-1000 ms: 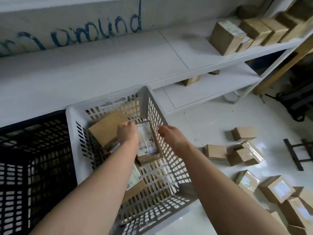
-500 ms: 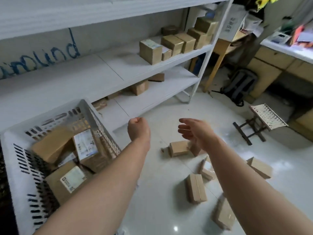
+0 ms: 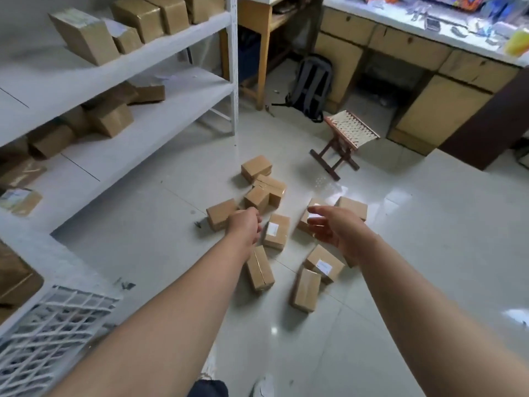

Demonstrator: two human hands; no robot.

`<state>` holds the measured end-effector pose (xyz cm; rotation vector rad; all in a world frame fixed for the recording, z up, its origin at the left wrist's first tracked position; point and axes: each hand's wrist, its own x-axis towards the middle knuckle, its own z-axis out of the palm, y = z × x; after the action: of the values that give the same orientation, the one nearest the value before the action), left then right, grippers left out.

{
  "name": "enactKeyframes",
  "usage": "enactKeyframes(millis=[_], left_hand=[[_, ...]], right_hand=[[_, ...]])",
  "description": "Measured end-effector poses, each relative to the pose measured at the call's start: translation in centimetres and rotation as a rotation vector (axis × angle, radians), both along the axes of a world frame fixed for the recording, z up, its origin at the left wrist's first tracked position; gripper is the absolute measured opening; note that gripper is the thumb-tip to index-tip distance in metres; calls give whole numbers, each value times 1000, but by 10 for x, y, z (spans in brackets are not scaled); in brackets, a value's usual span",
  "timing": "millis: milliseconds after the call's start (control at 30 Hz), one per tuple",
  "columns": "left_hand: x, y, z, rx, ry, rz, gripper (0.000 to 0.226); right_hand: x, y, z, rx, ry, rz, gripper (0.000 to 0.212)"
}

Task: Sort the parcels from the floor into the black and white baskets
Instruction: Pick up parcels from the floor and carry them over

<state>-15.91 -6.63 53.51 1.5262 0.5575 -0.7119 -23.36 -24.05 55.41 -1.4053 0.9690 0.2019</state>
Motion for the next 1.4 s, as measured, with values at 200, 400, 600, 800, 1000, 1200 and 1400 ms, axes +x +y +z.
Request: enactKeyframes(millis=[200,400,600,800,1000,1200,1400], left_hand=[[-16,-59,-65,71,130,-167,17],[-5,-118,-138,103,203,-281,15],[-8,-161,-252,136,272,-404,12],[-15,-200,-409,249,241,-603,14],[-19,-237,-568,334,175,-863,13],[-9,-251,-664,285,250,-982,51],[36,-231,-699,257,220,-977,134]], right_hand=[[-38,-58,-62,41,113,-143,16],[-59,-105,-142,85,210,-293,23],[-79,-138,-268,119,289,-381,22],[-91,-171,-432,153,324,-415,17],[-88,-189,-603,195,387,-380,12],[-68,-198,-686,289,339,-330,20],[-36,-193,-711,460,201,-164,30]])
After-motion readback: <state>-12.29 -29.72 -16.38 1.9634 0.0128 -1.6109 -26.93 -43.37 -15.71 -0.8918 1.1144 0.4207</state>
